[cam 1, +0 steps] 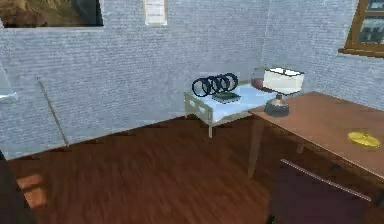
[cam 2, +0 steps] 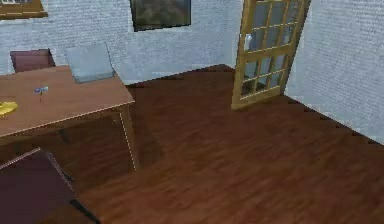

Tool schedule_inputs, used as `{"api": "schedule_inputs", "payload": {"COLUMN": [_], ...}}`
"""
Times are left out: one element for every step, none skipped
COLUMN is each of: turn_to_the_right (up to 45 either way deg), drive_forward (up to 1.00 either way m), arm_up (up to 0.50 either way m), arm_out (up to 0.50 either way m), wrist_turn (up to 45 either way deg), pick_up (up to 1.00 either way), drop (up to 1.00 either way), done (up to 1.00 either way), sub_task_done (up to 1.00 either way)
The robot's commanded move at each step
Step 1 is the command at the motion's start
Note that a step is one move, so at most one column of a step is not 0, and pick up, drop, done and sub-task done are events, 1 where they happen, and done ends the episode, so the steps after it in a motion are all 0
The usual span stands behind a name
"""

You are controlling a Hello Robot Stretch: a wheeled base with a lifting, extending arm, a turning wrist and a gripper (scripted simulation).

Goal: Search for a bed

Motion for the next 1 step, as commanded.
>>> {"api": "schedule_inputs", "payload": {"turn_to_the_right": [-18.0], "drive_forward": [0.00], "arm_up": [0.00], "arm_out": [0.00], "wrist_turn": [0.0], "pick_up": [0.00], "drop": [0.00], "done": [0.00], "sub_task_done": [0.00]}}
